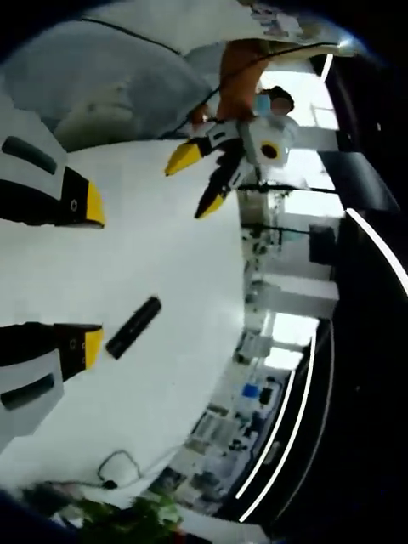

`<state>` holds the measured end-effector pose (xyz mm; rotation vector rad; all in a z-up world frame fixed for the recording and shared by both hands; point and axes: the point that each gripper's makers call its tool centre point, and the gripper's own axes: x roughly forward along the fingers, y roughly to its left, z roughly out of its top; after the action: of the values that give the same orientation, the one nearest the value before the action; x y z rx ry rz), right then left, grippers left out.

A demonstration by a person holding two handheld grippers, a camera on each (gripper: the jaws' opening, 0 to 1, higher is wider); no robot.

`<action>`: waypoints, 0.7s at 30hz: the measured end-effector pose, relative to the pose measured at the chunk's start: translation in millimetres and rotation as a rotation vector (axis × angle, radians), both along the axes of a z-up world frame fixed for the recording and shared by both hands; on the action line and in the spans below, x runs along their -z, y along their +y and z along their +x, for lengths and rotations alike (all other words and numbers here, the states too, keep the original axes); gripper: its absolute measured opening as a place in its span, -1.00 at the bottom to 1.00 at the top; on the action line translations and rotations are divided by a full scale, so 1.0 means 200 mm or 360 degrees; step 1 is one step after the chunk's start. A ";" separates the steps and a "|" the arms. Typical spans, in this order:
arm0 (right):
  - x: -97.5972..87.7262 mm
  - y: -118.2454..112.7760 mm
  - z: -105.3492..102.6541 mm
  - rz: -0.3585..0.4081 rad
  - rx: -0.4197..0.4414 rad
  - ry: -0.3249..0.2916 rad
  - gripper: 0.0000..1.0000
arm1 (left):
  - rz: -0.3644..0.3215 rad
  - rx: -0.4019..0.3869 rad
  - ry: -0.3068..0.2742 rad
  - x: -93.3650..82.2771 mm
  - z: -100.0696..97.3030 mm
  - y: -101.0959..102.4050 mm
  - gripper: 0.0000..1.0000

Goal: Press the specified remote control buttons in sequence, fully releasing each button before pressing the next.

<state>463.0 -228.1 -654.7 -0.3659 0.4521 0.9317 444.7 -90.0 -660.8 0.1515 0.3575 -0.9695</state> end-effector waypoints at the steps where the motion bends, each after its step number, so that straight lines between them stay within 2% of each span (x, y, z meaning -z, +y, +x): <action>1: 0.00 0.00 -0.01 -0.0001 0.0002 -0.0001 -0.14 | -0.0009 -0.0007 0.0005 0.00 -0.01 0.00 0.01; 5: 0.01 -0.02 -0.06 0.0004 0.0015 -0.0001 -0.12 | -0.0061 -0.0041 0.0019 -0.02 -0.04 0.01 0.02; 14: 0.05 0.00 -0.17 0.0072 0.0053 0.0031 -0.08 | -0.0085 -0.0062 0.0041 -0.01 -0.10 0.03 0.04; 17: 0.05 0.01 -0.19 0.0100 0.0071 0.0024 -0.08 | -0.0119 -0.0084 0.0059 -0.02 -0.11 0.03 0.04; 21: 0.06 0.03 -0.21 0.0139 0.0082 0.0032 -0.07 | -0.0112 -0.0083 0.0039 -0.03 -0.11 0.03 0.04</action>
<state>420.7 -222.8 -666.3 -0.2644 0.4358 0.9027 422.7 -83.1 -653.9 0.0660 0.3477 -0.9319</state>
